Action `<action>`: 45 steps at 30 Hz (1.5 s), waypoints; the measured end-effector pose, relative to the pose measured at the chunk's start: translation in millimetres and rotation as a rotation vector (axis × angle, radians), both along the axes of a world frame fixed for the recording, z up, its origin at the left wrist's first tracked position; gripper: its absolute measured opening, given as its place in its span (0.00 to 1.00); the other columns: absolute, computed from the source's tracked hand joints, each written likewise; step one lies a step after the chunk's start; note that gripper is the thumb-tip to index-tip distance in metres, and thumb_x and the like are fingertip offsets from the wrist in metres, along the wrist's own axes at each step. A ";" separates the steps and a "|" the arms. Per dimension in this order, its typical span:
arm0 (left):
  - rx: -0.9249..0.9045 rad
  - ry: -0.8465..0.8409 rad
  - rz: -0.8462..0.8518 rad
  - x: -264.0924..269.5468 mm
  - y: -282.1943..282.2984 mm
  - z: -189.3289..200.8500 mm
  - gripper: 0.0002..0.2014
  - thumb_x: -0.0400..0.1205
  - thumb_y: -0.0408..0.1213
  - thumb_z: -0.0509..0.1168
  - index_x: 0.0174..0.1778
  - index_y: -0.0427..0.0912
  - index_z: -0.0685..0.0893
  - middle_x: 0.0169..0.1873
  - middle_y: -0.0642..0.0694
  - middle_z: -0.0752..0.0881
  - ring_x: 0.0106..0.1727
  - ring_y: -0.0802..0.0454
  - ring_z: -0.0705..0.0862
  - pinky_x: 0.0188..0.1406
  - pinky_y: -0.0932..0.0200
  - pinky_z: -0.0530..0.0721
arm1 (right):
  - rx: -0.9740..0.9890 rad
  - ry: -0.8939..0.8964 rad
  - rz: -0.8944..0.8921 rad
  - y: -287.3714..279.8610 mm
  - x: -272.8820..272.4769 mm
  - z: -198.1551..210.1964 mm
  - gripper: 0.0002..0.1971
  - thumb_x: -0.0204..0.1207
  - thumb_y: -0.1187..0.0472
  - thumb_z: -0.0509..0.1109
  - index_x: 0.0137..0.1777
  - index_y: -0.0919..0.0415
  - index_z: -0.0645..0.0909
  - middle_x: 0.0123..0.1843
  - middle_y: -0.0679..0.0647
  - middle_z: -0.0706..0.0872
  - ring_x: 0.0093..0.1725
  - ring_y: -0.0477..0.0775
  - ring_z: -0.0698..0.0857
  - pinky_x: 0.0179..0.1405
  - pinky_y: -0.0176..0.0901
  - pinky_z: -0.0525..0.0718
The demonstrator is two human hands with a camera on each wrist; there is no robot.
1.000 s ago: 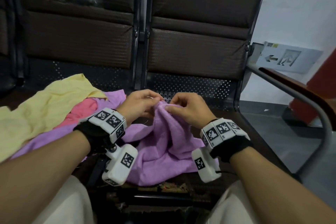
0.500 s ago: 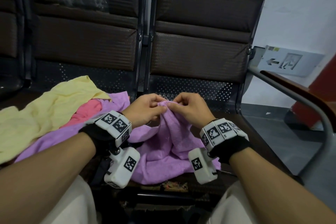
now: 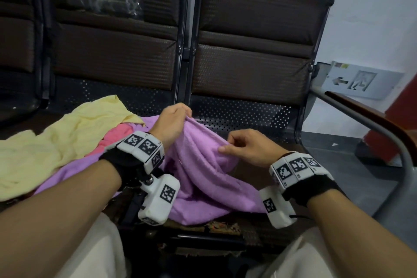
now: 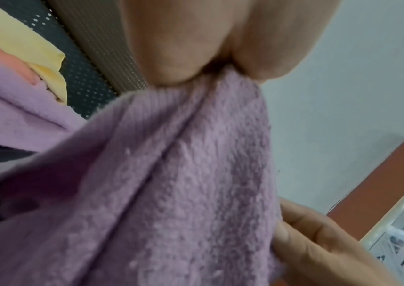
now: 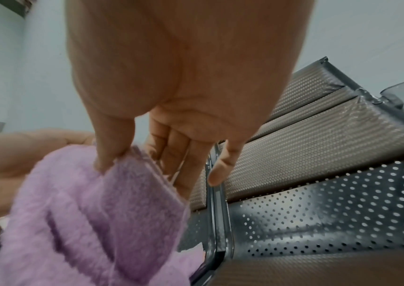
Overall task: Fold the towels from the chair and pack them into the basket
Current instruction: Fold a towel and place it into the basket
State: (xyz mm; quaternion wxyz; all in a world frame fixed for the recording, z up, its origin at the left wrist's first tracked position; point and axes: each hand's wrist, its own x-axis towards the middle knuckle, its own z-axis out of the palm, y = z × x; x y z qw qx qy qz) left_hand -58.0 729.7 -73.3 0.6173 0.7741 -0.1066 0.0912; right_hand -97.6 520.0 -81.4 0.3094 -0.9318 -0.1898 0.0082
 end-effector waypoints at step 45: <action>0.639 -0.312 0.002 -18.4 35.0 149.3 0.10 0.84 0.41 0.61 0.52 0.37 0.80 0.47 0.34 0.85 0.48 0.38 0.83 0.48 0.47 0.82 | 0.350 -0.563 -0.483 5.9 -7.1 168.7 0.02 0.75 0.59 0.71 0.43 0.54 0.81 0.38 0.46 0.84 0.43 0.48 0.82 0.43 0.37 0.75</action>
